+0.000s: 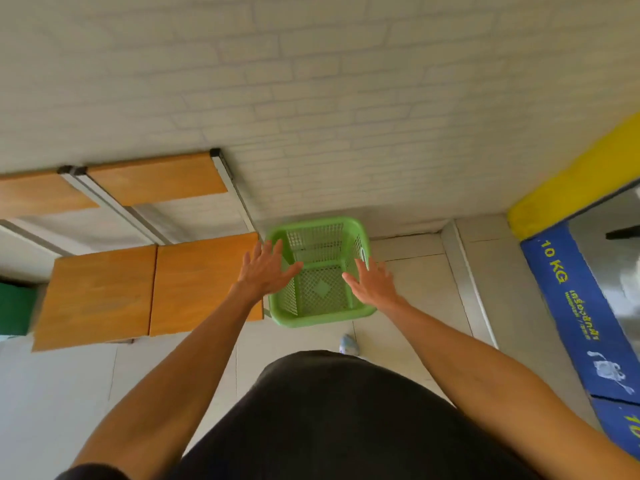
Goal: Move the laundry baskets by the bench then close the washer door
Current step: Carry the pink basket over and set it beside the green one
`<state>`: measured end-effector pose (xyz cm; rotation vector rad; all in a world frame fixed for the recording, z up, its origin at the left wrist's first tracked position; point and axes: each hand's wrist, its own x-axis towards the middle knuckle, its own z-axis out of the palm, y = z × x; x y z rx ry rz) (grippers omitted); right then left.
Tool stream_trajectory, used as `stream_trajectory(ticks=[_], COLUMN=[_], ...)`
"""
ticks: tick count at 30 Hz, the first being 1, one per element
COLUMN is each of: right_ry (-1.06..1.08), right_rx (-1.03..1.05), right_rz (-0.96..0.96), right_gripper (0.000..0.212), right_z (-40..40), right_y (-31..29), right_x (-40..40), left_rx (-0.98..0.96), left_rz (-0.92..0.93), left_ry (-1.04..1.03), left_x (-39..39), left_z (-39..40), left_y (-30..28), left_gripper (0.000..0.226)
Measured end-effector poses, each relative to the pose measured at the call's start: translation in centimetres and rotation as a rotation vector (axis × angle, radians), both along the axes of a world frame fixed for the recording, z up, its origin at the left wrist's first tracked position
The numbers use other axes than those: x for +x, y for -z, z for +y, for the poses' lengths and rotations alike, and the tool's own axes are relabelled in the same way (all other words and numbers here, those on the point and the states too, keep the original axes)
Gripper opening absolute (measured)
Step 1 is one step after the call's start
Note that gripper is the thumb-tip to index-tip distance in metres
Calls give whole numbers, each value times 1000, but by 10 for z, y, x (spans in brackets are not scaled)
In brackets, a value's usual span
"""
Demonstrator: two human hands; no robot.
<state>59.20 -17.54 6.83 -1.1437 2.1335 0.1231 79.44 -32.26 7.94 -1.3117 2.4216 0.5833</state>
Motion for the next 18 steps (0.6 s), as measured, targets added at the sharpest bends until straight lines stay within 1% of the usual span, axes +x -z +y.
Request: stream_trajectory(ticks=[7, 10, 15, 18], right_ry=[284, 383, 554, 667], right_rx=[-115, -116, -96, -86], right_rz=[44, 77, 136, 179], right_gripper=[67, 66, 62, 61], right_z=[86, 134, 230, 289], right_y=[-41, -49, -53, -57], right_x=[-3, -6, -6, -8], left_rx=[-63, -80, -88, -76], left_rz=[11, 22, 35, 57], left_ry=[234, 332, 505, 613], left_x=[-24, -38, -72, -101], left_z=[36, 60, 128, 176], left_y=[-36, -45, -55, -61], left_gripper=[90, 91, 91, 87])
